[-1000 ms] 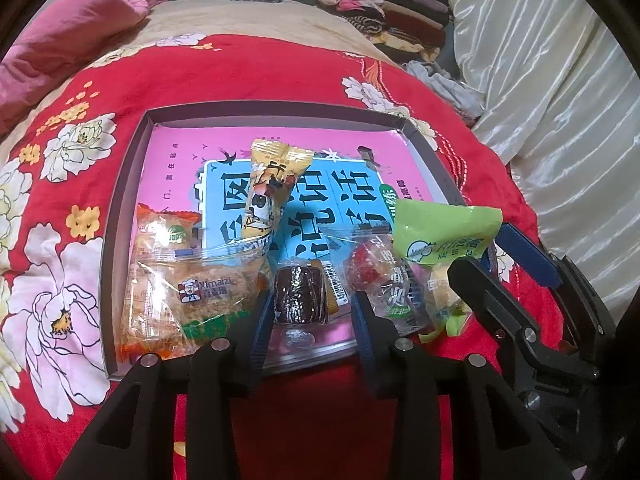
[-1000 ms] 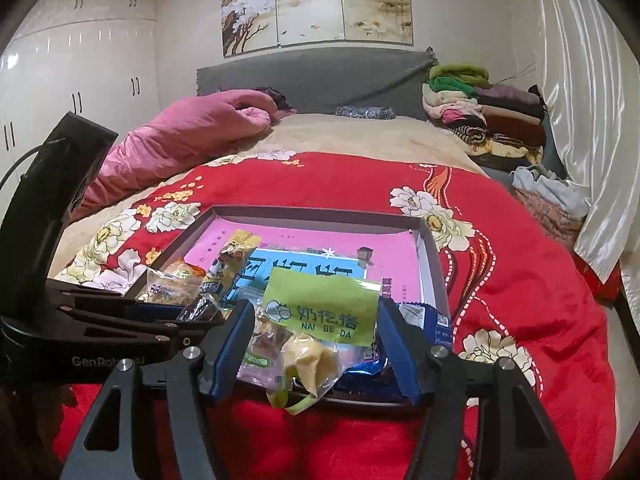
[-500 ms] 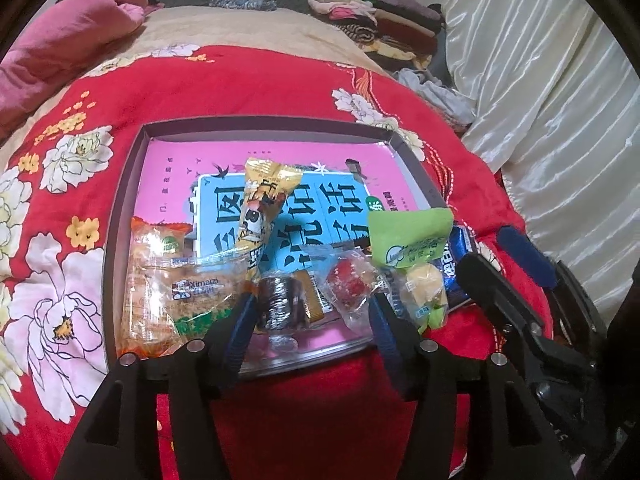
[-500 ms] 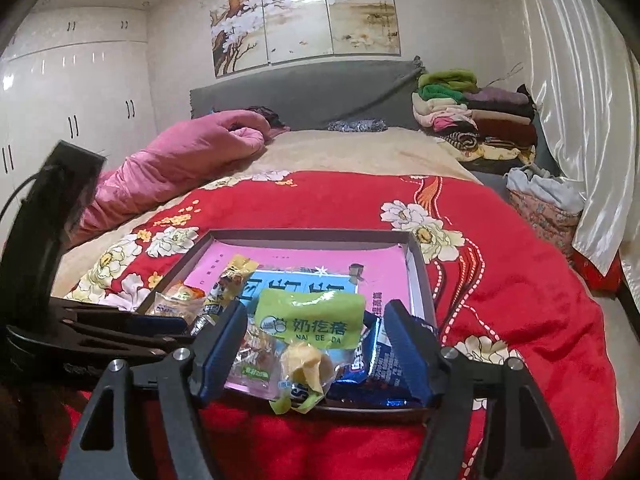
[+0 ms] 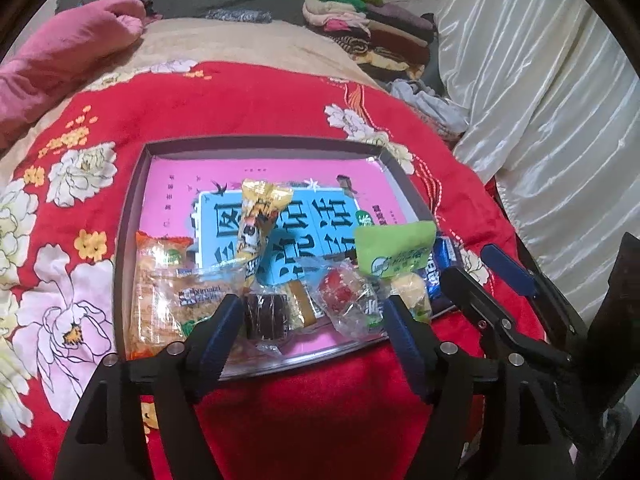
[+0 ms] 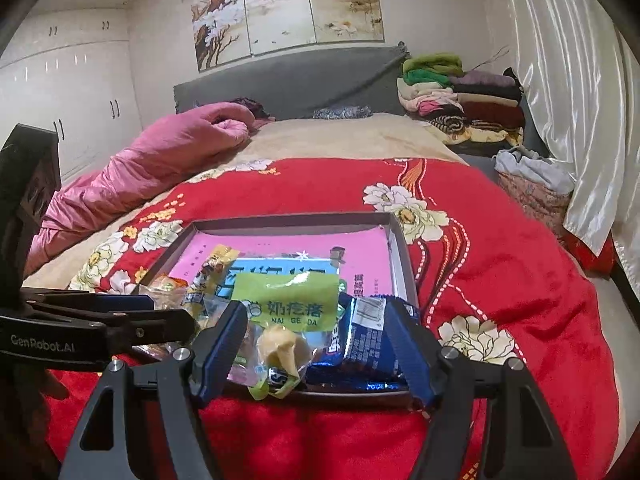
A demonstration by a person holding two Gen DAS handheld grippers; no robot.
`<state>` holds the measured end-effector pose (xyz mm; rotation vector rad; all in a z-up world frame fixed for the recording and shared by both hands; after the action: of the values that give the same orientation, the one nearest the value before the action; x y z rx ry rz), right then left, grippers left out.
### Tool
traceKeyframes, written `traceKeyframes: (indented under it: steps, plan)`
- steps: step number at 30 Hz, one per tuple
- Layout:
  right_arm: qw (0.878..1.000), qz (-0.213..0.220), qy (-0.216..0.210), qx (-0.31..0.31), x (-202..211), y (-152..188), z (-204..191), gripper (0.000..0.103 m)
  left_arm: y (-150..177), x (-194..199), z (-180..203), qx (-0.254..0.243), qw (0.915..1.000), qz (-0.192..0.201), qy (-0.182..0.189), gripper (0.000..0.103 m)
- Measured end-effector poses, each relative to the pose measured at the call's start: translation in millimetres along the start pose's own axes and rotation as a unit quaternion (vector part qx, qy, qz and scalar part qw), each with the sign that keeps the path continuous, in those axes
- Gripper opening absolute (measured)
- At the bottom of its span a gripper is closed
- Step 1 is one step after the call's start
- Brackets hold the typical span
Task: Organize snacks
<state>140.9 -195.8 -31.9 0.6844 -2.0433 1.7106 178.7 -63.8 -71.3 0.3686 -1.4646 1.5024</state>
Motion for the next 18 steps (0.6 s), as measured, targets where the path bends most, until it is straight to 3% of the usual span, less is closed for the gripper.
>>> traceKeyframes:
  steps: [10, 18]
  plan:
    - [0.999, 0.025, 0.0, -0.022, 13.4, -11.2, 7.2, 0.08, -6.1, 20.9, 5.5, -0.004, 0.9997, 0.025, -0.008, 0.082]
    - [0.999, 0.033, -0.001, -0.012, 32.4, -12.9, -1.3, 0.093, 5.2, 35.6, 1.1, 0.01, 0.9992, 0.028, -0.028, 0.082]
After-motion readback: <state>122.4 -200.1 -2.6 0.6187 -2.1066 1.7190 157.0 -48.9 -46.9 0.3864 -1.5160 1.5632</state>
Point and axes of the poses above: each gripper's, at about its wrist camera, not at the fingertips, and x roughly against the way its jaws point, z to its right, y to its underside, the point moved 8 cm from there along -x, roughly the way its jaws point, and after that the axes turned 6 degrees about -x, right-handed, at the moved point
